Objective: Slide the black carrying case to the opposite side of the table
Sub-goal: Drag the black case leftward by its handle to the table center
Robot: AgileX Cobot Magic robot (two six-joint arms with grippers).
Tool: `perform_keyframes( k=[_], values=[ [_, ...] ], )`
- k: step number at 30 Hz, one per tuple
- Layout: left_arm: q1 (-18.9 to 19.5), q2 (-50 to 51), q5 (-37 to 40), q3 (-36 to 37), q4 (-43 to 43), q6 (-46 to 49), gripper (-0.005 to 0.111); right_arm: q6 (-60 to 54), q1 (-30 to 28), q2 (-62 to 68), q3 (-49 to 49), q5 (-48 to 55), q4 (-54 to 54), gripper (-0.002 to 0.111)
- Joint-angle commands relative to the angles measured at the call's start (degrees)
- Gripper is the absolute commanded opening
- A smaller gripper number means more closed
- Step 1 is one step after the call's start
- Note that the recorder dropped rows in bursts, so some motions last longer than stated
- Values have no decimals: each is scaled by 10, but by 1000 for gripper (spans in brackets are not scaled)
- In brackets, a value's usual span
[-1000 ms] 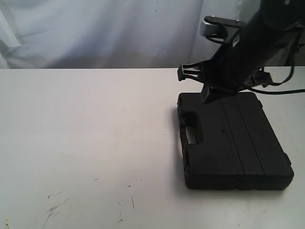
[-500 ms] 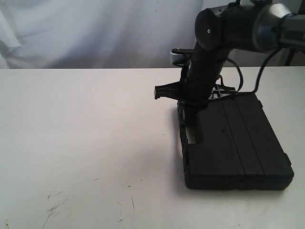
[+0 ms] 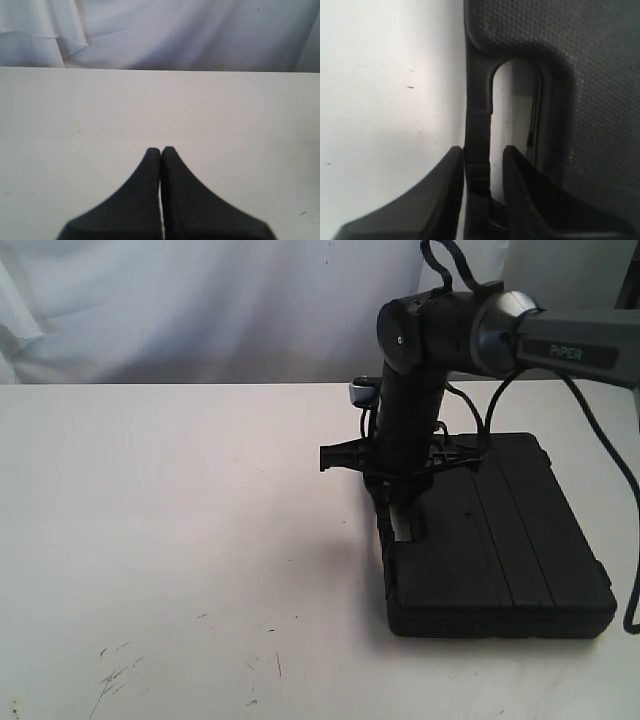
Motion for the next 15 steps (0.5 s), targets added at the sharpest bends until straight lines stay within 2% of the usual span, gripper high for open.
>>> perform_keyframes(
  k=[1,15],
  values=[
    [-3,-2,-4,3,1,0,0,1,0,-1,-6,-22,-7,31],
    [-3,-2,-4,3,1,0,0,8,0,38,-7,-34,-3,31]
  ],
)
